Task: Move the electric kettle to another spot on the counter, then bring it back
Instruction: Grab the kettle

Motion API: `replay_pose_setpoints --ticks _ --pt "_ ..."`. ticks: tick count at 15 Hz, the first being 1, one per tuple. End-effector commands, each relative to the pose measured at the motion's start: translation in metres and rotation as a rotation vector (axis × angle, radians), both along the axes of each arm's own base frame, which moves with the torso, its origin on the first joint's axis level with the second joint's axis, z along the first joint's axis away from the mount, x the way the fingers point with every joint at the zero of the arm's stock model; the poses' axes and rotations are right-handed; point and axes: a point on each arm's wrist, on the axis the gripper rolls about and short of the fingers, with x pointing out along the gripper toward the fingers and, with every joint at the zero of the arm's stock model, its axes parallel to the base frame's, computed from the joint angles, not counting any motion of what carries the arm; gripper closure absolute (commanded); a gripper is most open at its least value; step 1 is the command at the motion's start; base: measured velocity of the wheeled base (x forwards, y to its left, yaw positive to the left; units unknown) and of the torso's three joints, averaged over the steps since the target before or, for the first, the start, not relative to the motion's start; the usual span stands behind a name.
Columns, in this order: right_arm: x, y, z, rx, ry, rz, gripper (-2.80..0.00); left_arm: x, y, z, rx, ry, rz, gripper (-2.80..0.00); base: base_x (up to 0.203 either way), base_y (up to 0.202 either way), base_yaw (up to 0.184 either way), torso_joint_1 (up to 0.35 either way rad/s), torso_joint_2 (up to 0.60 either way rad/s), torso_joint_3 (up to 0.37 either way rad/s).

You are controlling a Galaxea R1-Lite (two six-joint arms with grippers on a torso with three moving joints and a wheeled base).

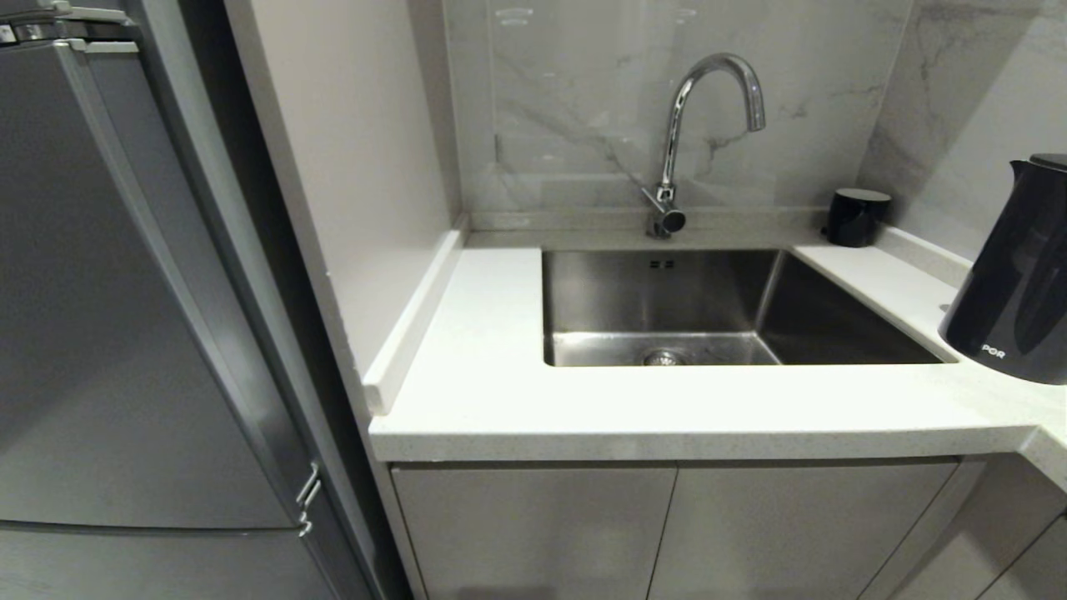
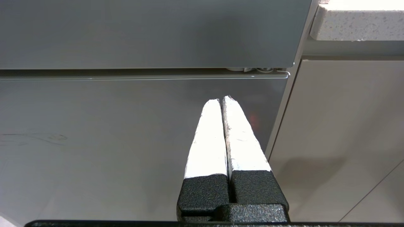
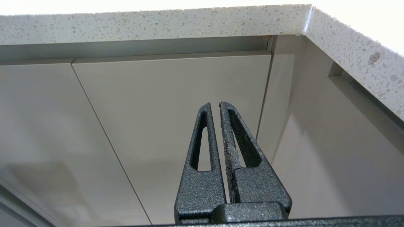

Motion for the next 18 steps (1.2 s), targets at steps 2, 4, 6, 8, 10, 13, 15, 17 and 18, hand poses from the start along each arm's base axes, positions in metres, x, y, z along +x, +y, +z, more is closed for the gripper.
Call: replay_pose_setpoints --ticks 2,4,6,8,10,13,15,17,18 --pt "0.0 0.0 0.0 0.0 0.0 0.0 0.0 0.0 0.0 0.0 0.0 0.0 0.0 0.0 0.0 0.0 0.0 0.0 0.0 0.0" --pt "0.0 0.0 0.0 0.0 0.0 0.0 0.0 0.0 0.0 0.0 0.0 0.0 0.0 0.0 0.0 0.0 0.0 0.0 0.0 0.0" --pt "0.0 0.0 -0.0001 0.0 0.001 0.0 0.0 0.0 0.0 0.0 0.0 0.0 0.0 0.0 0.0 0.0 0.0 0.0 0.0 0.0" --pt "0.0 0.0 0.0 0.0 0.0 0.0 0.0 0.0 0.0 0.0 0.0 0.0 0.0 0.0 0.0 0.0 0.0 0.0 0.0 0.0" --pt "0.0 0.0 0.0 0.0 0.0 0.0 0.0 0.0 0.0 0.0 0.0 0.0 0.001 0.0 0.0 0.0 0.0 0.0 0.0 0.0" --pt "0.0 0.0 0.0 0.0 0.0 0.0 0.0 0.0 0.0 0.0 0.0 0.0 0.0 0.0 0.0 0.0 0.0 0.0 0.0 0.0" --pt "0.0 0.0 -0.0001 0.0 0.001 0.0 0.0 0.0 0.0 0.0 0.0 0.0 0.0 0.0 0.0 0.0 0.0 0.0 0.0 0.0" --pt "0.0 0.0 0.0 0.0 0.0 0.0 0.0 0.0 0.0 0.0 0.0 0.0 0.0 0.0 0.0 0.0 0.0 0.0 0.0 0.0" --pt "0.0 0.0 0.0 0.0 0.0 0.0 0.0 0.0 0.0 0.0 0.0 0.0 0.0 0.0 0.0 0.0 0.0 0.0 0.0 0.0"
